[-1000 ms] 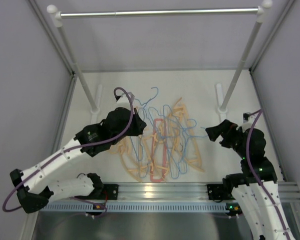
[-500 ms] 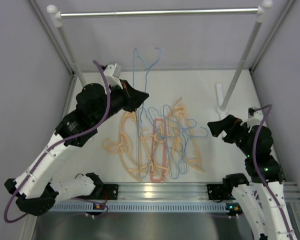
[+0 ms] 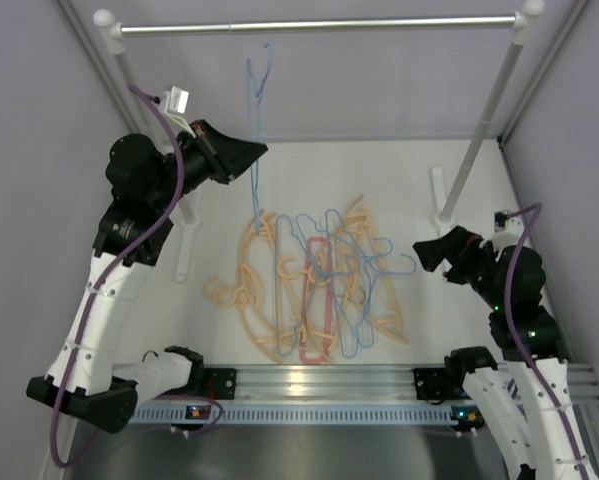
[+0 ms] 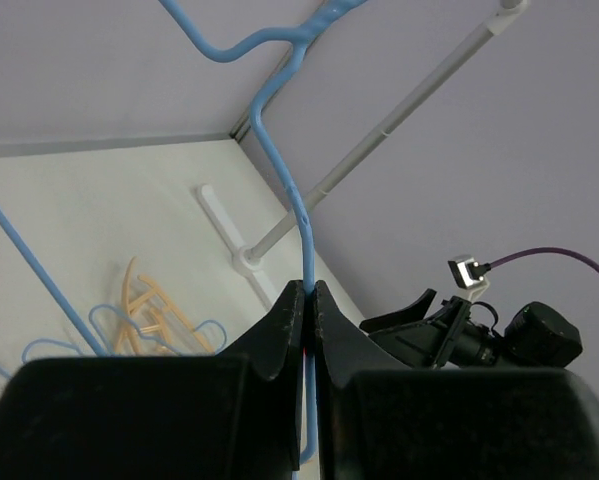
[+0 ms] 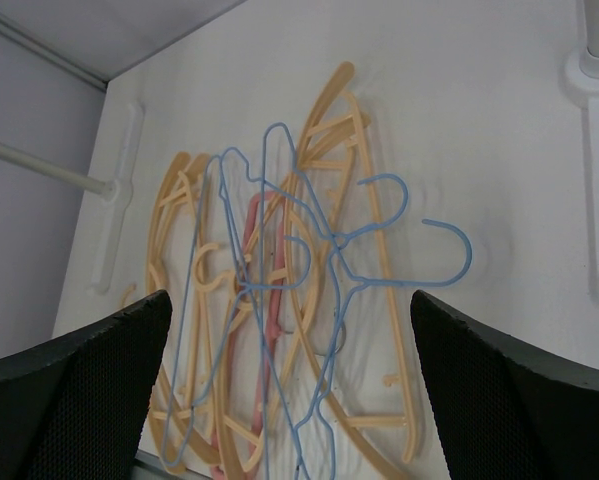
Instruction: Organize the hangers
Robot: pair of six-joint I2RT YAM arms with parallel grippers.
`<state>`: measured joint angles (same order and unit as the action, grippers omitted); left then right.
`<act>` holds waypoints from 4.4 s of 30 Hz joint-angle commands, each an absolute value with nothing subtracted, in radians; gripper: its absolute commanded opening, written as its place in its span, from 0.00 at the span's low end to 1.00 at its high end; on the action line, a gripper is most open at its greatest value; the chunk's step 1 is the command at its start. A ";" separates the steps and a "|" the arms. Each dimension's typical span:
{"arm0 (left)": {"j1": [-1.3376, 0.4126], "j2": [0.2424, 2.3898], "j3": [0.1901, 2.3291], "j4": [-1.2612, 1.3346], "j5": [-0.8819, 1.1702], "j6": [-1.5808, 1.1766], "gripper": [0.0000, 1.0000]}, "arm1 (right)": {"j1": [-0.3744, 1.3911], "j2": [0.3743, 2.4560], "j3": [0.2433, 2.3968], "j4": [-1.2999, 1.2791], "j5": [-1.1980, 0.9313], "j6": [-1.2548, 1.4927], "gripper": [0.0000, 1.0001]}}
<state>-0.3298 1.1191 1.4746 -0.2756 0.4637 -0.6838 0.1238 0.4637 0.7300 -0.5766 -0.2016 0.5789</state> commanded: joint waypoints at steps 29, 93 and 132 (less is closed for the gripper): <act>0.129 1.223 1.402 0.311 0.825 -1.172 0.00 | 0.115 0.499 0.796 -0.574 -0.242 0.557 0.99; -0.450 1.345 2.017 -0.530 0.396 -0.542 0.60 | 0.115 0.483 0.842 -0.621 -0.249 0.543 0.99; -1.184 1.476 1.039 -0.581 -0.491 -0.583 0.43 | 0.115 0.394 0.940 -0.813 -0.080 0.522 0.99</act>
<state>-1.2037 1.4696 1.0668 -0.6449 -0.5793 -0.5983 0.1234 0.3992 0.9314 -0.7868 -0.0875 0.5251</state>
